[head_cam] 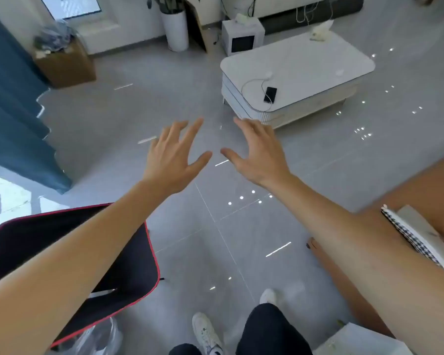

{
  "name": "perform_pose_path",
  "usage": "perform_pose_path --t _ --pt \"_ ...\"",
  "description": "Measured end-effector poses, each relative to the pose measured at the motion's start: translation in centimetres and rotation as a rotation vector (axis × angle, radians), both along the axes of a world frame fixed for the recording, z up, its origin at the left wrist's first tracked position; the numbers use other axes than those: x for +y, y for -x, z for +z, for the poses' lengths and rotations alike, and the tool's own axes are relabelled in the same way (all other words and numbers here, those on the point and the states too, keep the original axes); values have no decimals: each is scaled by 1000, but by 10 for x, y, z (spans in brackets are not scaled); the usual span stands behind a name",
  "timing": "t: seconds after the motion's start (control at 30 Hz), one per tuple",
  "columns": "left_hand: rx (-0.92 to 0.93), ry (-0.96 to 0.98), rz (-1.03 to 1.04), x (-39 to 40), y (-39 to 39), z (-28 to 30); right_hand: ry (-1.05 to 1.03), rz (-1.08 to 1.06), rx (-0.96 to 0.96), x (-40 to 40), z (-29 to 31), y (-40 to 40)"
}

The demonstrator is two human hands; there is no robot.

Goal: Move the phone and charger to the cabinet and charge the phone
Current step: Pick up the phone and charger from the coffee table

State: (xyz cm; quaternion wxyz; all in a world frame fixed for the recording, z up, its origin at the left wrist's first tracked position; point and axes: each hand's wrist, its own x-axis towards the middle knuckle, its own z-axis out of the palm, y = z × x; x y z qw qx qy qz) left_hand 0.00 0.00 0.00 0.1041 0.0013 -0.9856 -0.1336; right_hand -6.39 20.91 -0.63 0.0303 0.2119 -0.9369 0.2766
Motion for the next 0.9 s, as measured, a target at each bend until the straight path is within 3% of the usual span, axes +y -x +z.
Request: perform_pose_path --t 0.33,0.9 --pt "-248 115 -16 57 158 -67 -113 -124 -181 73 -71 130" --pt "-279 51 22 80 432 -106 -45 -198 -293 101 -115 411"
